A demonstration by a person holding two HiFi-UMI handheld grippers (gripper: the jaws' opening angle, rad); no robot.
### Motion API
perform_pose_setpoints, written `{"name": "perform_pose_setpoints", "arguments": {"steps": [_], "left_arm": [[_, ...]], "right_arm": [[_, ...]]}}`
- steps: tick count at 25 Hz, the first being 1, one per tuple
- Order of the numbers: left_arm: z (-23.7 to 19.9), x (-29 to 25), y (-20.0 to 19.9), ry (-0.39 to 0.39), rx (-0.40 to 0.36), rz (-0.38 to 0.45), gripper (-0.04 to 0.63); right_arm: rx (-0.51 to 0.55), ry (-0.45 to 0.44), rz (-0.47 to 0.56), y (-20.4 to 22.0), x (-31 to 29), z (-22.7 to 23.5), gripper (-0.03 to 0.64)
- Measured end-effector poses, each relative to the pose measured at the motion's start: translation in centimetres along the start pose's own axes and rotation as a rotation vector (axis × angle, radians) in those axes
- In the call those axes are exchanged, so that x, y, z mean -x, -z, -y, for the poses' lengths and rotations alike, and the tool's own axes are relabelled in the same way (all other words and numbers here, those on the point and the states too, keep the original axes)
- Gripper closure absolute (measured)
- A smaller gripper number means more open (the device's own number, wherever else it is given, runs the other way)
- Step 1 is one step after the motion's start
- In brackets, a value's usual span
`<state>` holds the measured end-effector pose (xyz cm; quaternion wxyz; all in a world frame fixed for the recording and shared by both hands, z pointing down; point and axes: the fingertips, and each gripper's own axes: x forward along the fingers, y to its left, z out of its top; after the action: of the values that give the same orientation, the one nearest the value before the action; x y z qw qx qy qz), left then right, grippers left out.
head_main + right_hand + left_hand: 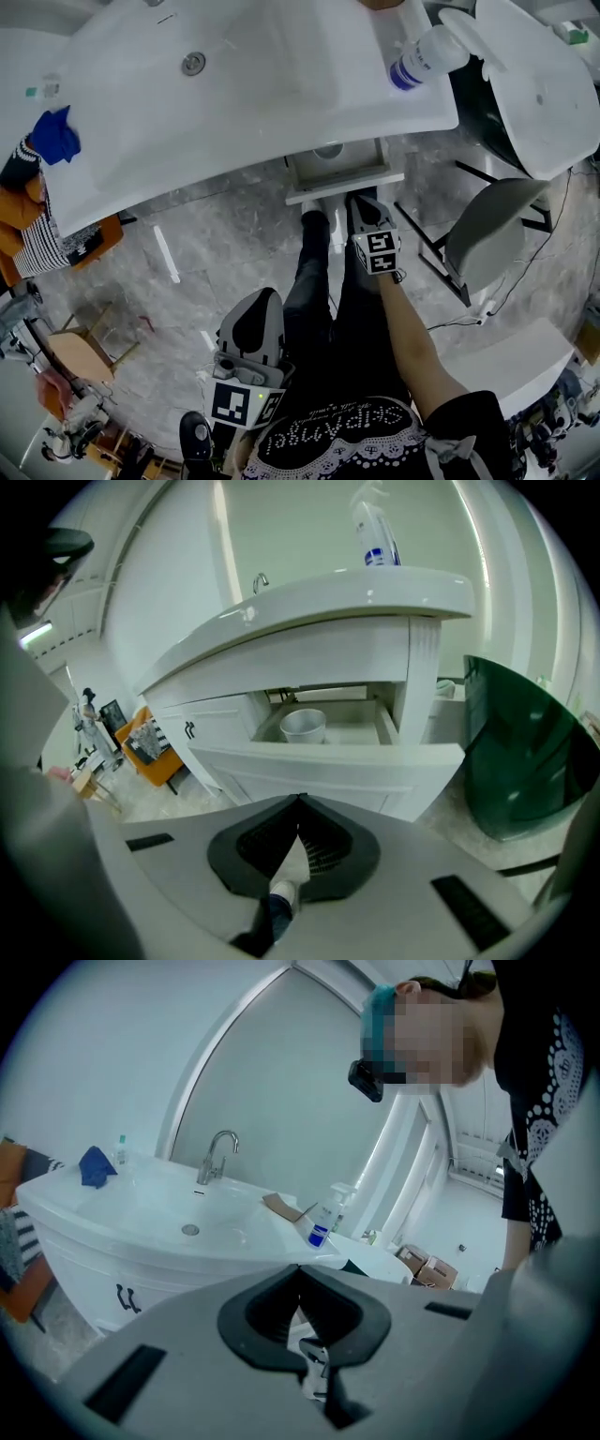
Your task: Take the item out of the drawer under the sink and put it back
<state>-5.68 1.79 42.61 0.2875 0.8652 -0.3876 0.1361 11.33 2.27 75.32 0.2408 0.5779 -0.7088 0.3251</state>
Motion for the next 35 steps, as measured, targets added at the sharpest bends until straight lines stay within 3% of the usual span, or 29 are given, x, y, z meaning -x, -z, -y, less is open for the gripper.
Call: {"name": "perform_pose_setpoints", "arguments": {"steps": [7,25,35], "left_arm": [[0.0,0.9,-3.3,0.0,-0.03,0.097,0.591],[2.0,3.5,-10.9,0.042,-0.122,0.309,0.591],[2.0,4.9,-13.4,0.034,-0.155,0.396,0.591]], "right_arm": [[0.057,-0.05,0.05,-4.5,4.4,-0.8,0.599],[0.054,-0.105,0.343,-17.3,13.6,-3.9,0.6],[0.057,-0.085,0.508,-22.7,19.7,-4.7,0.599]]}}
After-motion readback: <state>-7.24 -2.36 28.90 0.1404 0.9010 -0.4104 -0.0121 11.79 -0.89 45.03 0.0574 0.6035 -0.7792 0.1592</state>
